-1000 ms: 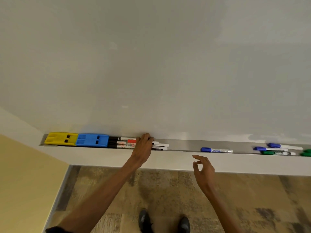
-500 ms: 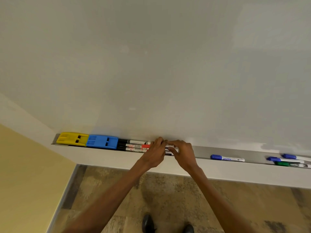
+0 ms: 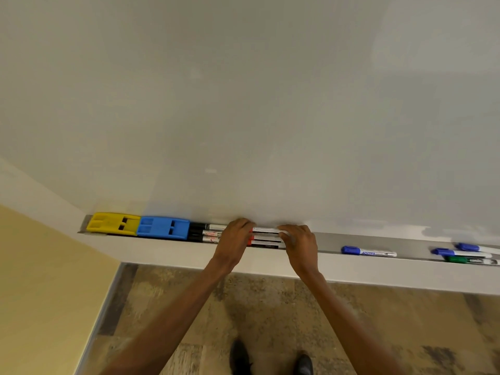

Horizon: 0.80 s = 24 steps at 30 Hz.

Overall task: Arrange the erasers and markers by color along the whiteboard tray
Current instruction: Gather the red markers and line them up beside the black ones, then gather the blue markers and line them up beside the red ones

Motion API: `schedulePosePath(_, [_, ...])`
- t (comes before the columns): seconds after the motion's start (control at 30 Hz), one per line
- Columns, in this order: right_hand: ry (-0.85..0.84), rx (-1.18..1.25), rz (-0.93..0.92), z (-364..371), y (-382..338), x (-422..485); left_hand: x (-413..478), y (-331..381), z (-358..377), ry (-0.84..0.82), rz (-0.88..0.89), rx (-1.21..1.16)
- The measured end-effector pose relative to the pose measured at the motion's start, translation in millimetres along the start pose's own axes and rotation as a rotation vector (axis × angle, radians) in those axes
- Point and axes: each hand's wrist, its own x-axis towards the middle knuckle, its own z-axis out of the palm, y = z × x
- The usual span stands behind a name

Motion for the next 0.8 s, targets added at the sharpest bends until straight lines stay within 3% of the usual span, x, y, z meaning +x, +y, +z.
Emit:
schedulePosePath(0.17, [0.032,-0.022,0.047,13,4,-3,-5,-3,6,-0.015,-0.063,-0.063])
schedulePosePath(0.5, [0.076,-0.045,0.054,22,4,-10,-14,-12,9,0.024,-0.014,0.045])
schedulePosePath(0.8, [0.191,-0.185,0.063,-28,29,-19,0,29,15,0.061,0.095,-0.004])
